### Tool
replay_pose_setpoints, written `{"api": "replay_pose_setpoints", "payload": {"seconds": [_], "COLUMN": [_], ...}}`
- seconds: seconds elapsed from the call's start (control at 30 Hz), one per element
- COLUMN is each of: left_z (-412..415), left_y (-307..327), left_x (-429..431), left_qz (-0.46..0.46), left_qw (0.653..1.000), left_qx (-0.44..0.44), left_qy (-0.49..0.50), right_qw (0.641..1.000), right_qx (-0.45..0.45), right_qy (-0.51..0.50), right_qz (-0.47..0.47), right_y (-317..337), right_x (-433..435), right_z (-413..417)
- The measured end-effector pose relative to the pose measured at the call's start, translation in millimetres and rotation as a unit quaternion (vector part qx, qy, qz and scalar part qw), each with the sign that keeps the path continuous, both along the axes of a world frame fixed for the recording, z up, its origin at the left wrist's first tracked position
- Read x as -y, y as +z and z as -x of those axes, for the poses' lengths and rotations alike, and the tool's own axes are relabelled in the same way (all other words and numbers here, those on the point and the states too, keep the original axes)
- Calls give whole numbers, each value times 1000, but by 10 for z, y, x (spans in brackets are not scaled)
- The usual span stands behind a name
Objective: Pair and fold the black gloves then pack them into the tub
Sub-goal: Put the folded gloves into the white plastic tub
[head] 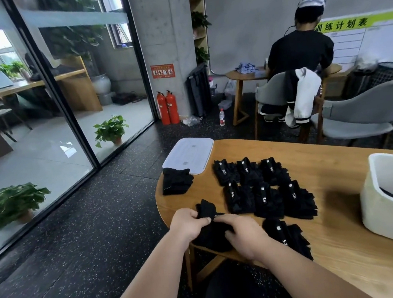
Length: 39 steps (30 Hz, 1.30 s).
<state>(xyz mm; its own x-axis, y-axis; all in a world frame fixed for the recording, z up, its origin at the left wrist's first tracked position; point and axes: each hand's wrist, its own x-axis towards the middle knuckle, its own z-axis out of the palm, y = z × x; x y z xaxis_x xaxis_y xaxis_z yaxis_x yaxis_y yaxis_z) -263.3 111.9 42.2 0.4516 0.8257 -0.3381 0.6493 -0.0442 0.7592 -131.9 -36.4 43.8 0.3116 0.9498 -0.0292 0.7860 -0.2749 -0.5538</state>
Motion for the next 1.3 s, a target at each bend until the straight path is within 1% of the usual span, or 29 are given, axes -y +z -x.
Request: {"api": "replay_pose_setpoints", "payload": {"seconds": [0.13,0.2,0.3,0.4,0.53,0.63,0.73,0.93,1.0,1.03,1.3], "left_z": [-48,-91,-166,-274,-476,-664,-871,-1362,-1508,-1603,-2221], "left_y": [212,361,572,779,1026,1132,1220,1352,1383,1391,1481], "left_x": [64,87,110,134,226,297,386,707,810,875,1421], "left_qz": [-29,-37,-16,-1,26,61,95,164,183,191,205], "left_qw": [998,996,990,982,966,955,943,910,899,894,886], "left_qx": [48,78,138,189,250,277,299,337,346,347,335], "left_qy": [6,-1,-12,-29,-62,-85,-113,-177,-198,-208,-247], "right_qw": [995,990,986,979,960,925,878,797,785,786,818], "right_qx": [-45,-53,-64,-117,-198,-311,-411,-525,-533,-526,-402], "right_qy": [-65,-91,-110,-132,-152,-158,-161,-181,-188,-194,-291], "right_qz": [-65,-92,-104,-101,-127,-152,-183,-240,-254,-262,-292], "right_y": [187,322,507,661,853,967,1061,1238,1293,1311,1392], "right_x": [39,40,38,71,241,427,621,1063,1204,1289,1842], "right_z": [-95,-165,-302,-474,-714,-837,-926,-1133,-1195,-1247,-1735]}}
